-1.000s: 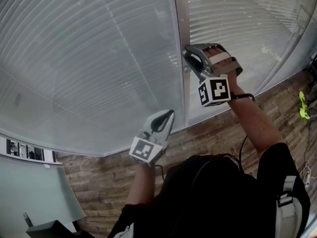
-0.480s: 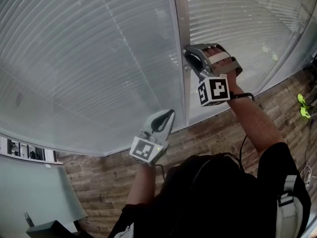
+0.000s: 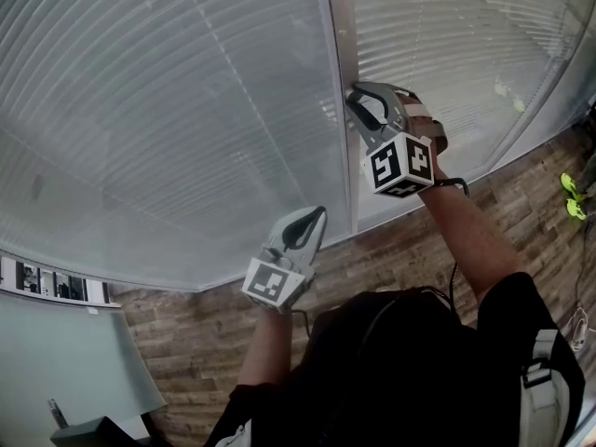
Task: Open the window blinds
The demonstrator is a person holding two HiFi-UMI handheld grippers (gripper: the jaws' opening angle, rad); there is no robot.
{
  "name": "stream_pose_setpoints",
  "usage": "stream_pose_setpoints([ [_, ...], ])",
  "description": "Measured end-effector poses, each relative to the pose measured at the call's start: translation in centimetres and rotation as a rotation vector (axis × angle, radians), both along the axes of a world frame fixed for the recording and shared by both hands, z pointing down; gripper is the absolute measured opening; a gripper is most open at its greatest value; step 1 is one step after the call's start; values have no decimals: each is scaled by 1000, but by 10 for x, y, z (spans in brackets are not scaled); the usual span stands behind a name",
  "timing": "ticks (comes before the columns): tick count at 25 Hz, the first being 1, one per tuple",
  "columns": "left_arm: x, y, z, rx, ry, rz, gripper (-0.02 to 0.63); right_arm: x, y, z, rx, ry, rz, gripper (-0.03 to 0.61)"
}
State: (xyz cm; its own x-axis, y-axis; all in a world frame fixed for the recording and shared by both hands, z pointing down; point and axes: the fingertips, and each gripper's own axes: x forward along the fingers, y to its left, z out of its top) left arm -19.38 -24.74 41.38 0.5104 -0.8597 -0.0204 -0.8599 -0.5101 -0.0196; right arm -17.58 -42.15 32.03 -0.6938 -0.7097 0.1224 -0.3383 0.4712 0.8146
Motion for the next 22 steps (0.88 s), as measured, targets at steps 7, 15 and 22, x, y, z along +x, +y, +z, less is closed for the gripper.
stream_pose_setpoints([
  [7, 0, 3, -1, -8, -6, -3, 4, 4, -3, -5, -196, -269, 22, 131],
  [15, 0, 5, -1, -28, -12, 2, 4, 7, -8, -5, -390, -534, 25, 132],
  [22, 0, 11, -4, -21, -10, 0, 5, 13, -10, -2, -517, -741, 50, 132],
])
